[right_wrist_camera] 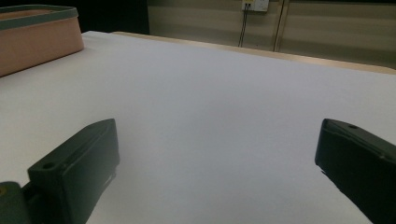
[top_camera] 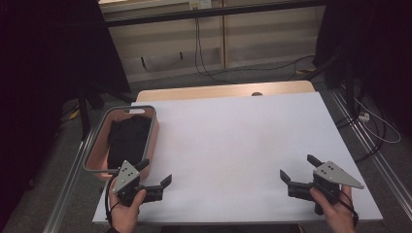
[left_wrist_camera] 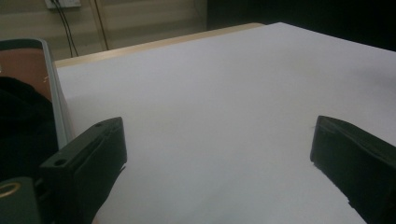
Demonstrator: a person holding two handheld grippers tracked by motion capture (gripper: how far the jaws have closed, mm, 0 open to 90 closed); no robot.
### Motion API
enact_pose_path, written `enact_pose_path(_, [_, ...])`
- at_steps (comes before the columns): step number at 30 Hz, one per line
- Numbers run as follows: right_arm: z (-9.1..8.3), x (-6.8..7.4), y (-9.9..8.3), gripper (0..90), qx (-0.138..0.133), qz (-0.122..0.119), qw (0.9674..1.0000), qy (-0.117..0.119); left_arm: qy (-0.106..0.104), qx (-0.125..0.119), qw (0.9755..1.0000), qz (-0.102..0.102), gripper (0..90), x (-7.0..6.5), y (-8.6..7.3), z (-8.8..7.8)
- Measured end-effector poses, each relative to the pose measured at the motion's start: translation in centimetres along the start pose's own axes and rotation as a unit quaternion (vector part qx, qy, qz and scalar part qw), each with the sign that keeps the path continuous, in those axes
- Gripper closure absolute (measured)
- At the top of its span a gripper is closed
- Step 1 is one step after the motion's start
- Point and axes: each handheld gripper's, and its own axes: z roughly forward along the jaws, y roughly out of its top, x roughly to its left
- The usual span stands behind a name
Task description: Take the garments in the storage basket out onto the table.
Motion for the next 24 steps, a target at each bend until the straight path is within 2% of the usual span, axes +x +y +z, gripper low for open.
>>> enact_pose_path(1, [0.0, 0.0, 0.0, 0.0, -0.001, -0.003, 1.0000, 0.000, -0.001, 0.001, 1.0000, -0.003, 3.7, -0.1, 0.0, 0.1])
enact_pose_path(4, [0.1, 0.0, 0.0, 0.0, -0.001, -0.003, 1.0000, 0.002, 0.001, 0.006, 0.9999, 0.011, 3.7, -0.2, 0.1, 0.2])
enact_pose_path(7, [0.2, 0.0, 0.0, 0.0, 0.003, -0.002, 1.0000, 0.005, 0.001, 0.009, 0.9999, 0.012, 3.7, -0.2, 0.1, 0.2])
enact_pose_path(10, [0.2, 0.1, 0.0, 0.0, 0.005, -0.004, 1.0000, 0.008, 0.004, 0.013, 0.9999, 0.007, 3.8, 0.1, 0.1, 0.2])
enact_pose_path(19, [0.2, 0.1, 0.0, 0.0, 0.006, -0.009, 0.9999, 0.011, 0.018, 0.004, 0.9998, -0.008, 4.4, 1.5, 0.7, -0.4])
enact_pose_path(21, [0.3, 0.2, 0.0, 0.0, 0.008, -0.008, 0.9998, 0.016, 0.024, 0.002, 0.9996, -0.013, 4.3, 1.8, 0.9, -0.5])
enact_pose_path(24, [0.2, 0.1, 0.0, 0.0, 0.007, -0.002, 0.9998, 0.016, 0.023, 0.005, 0.9995, -0.023, 4.4, 2.2, 1.1, -0.7])
